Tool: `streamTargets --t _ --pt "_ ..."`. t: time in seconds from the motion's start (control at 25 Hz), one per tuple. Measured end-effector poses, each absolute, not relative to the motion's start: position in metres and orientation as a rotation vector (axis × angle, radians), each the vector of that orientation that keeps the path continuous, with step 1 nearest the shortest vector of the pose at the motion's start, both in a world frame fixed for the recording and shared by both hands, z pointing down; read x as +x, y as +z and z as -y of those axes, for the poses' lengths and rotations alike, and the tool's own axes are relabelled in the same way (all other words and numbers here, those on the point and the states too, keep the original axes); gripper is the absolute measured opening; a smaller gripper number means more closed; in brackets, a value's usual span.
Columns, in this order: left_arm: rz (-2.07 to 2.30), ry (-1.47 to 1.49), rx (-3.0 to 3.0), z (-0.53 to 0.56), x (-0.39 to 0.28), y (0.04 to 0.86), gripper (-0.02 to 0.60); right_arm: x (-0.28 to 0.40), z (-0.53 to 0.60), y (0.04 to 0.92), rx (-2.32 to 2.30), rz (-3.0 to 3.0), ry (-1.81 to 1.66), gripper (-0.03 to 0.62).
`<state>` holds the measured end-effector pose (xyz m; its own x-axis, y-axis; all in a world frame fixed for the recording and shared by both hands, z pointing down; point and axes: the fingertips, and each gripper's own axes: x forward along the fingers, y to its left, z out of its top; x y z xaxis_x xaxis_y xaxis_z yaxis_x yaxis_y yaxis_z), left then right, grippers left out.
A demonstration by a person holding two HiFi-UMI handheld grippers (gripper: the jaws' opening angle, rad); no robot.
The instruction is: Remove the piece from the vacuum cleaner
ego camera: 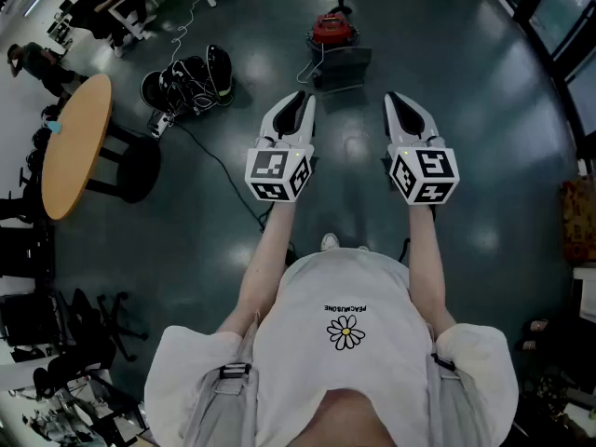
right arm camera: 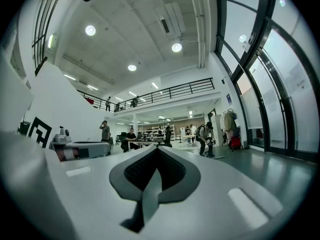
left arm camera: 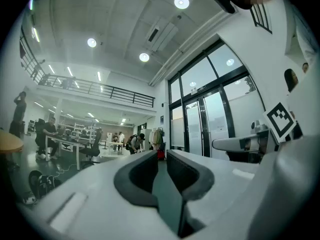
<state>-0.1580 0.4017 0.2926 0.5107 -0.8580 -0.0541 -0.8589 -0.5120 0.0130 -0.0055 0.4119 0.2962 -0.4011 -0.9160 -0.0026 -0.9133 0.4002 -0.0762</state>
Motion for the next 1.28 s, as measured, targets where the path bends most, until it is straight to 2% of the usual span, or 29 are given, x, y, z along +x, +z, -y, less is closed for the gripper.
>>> streamTargets --t 0.8,1.28 --pt "-1.610 -0.019 -2.715 -0.388 -0.107 0.316 0.057 0.065 -0.401 0.319 -1.640 -2.651 -0.176 0.026" --pt "-1.751 -0.006 -2.696 -0.337 -0.129 0.348 0.057 0.084 -0.360 0.354 -1.598 -2.650 -0.268 0.026"
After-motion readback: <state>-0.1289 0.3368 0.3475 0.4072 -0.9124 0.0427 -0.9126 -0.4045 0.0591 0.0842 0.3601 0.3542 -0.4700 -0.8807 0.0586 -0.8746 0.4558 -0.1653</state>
